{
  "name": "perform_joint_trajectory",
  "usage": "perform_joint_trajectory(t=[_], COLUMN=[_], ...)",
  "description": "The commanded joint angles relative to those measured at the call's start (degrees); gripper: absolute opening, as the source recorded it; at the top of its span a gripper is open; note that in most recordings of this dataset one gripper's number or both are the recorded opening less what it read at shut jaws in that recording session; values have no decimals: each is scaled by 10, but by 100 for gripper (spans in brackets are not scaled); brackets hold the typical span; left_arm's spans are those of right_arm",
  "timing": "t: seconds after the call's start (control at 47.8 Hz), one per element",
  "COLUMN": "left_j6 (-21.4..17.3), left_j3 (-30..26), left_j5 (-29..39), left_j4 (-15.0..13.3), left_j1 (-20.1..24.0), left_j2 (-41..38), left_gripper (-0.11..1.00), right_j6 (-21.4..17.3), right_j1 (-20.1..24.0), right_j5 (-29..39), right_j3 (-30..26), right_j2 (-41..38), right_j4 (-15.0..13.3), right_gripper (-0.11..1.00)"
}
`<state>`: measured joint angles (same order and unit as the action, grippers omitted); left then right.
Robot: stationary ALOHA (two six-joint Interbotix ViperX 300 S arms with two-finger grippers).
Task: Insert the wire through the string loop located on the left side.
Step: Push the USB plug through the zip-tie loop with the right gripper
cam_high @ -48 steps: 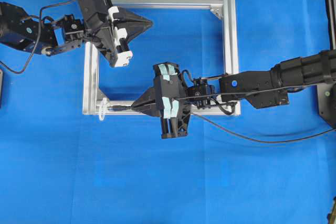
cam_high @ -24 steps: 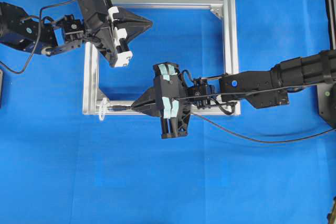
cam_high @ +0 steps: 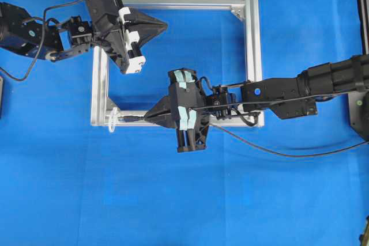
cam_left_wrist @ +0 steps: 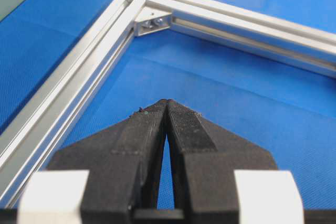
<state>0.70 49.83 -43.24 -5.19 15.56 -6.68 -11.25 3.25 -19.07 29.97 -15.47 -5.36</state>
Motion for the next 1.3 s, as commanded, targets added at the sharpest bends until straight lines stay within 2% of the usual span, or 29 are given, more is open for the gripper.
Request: perform_joint_trajectory(t=[0.0, 0.335, 1.277], left_j6=[1, 1, 1], left_j3=[-4, -4, -4], left_j5=[-2, -3, -3], left_j4=[2, 2, 2], left_j1=[-1, -2, -10], left_j2=[18, 18, 19], left_gripper=[0, 0, 0], right_j6=[-1, -1, 1], right_j1=[0, 1, 2], right_j5=[-2, -2, 18], right_j3=[-10, -21, -152], right_j2=[8, 0, -87], right_j4=[1, 1, -2], right_gripper=[0, 0, 0])
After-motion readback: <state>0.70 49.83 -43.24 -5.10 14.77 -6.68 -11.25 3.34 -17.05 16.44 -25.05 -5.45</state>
